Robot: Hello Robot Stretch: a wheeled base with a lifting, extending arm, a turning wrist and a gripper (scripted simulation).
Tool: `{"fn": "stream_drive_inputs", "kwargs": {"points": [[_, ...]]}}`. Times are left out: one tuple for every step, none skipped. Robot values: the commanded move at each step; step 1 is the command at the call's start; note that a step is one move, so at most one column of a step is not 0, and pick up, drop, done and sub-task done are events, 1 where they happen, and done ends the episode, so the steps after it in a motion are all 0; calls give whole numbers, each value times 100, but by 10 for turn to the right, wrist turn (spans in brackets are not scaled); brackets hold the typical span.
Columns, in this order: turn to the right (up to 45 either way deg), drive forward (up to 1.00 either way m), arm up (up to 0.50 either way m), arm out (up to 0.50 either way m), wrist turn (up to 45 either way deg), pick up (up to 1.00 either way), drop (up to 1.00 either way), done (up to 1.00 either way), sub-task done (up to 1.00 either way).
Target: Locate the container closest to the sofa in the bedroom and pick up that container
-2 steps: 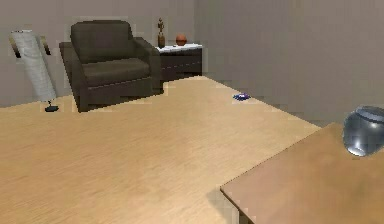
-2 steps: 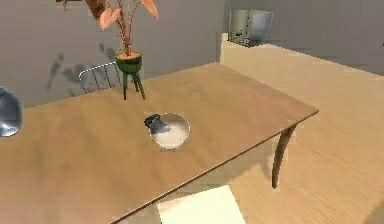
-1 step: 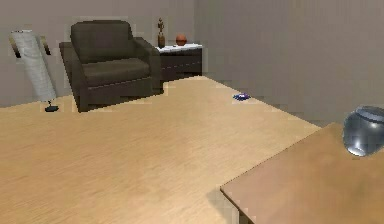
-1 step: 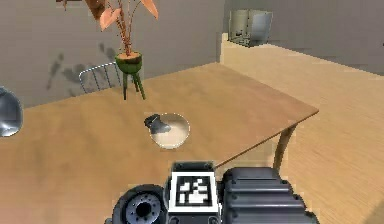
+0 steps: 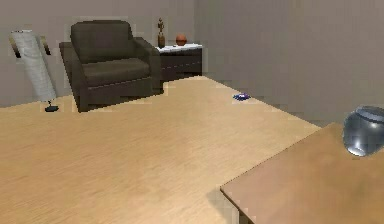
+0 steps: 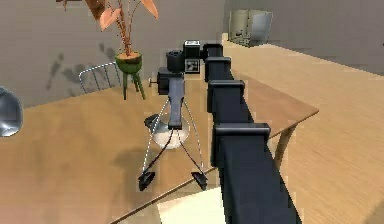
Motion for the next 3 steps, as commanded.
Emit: {"fn": "stream_drive_inputs", "kwargs": {"points": [[0, 0, 0, 0, 450, 0, 0, 0, 0], [0, 0, 0, 0, 450, 0, 0, 0, 0], [0, 0, 0, 0, 450, 0, 0, 0, 0]]}}
